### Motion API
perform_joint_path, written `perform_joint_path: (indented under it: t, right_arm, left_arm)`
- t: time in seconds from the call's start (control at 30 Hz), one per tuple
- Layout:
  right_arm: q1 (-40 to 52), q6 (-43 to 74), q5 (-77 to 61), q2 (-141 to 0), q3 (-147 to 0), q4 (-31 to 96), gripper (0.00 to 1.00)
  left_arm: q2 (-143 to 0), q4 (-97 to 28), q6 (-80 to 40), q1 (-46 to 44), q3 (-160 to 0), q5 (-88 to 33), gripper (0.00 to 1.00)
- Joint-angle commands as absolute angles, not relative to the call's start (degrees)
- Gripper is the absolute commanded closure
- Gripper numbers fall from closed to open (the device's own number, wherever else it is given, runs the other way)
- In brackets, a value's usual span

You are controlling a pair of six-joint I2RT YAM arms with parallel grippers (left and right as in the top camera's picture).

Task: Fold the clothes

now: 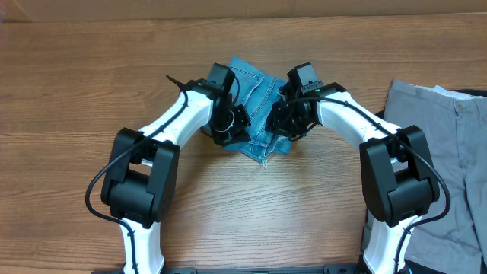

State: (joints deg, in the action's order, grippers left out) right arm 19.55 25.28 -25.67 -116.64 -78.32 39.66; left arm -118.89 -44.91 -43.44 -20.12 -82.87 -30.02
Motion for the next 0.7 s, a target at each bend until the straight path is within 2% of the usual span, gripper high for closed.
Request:
perform_joint_path:
  t: [0.0,0.07,0.13,0.23,0.27,0.3,0.33,0.37,0.5,0.67]
  right_arm:
    - [19.9,25.3,-25.6,-117.8,-78.0,40.0,0.8]
    - [19.9,25.3,-25.6,-117.8,-78.0,40.1,0.8]
    - [19.9,25.3,-25.6,-117.8,-78.0,40.2,0.79]
    - [19.9,25.3,-25.6,-117.8,-78.0,40.4,0.74]
    - [19.9,25.3,-25.6,-117.8,-78.0,40.4,0.72]
    - [19.9,25.3,-25.6,-117.8,-78.0,40.4,0.71]
    - [19.9,25.3,-25.6,-117.8,-78.0,40.4,0.7]
    - [19.9,25.3,-25.6,-117.8,-78.0,40.4,0.69]
    - [19.9,25.3,-25.6,-117.8,-78.0,40.4,0.69]
    - [19.9,25.3,-25.6,-117.8,-78.0,40.4,0.69]
  left_arm:
    - [-117.5,-45.3,-41.3,-15.7,-82.6,-32.3,0.95]
    - [-114.1,-46.4,-39.7,-13.8,-82.6,-33.1,0.82]
    - [-110.7,-48.1,-38.6,-12.0,-82.6,-32.7,0.6]
    - [-107.1,-49.9,-36.9,-10.4,-82.6,-32.1,0.37]
    - [-106.6,-50.8,-36.6,-10.4,-82.6,-31.6,0.24]
    - [-106.3,-51.8,-36.6,-10.4,-82.6,-30.7,0.16]
    - [-106.4,-53.3,-36.6,-10.8,-82.5,-29.2,0.13]
    - [-106.7,-53.7,-37.2,-11.2,-82.1,-28.4,0.0]
    - [-106.8,-51.2,-44.5,-12.2,-77.1,-27.7,0.0]
    - [-106.8,-40.7,-49.2,-13.1,-67.8,-28.6,0.0]
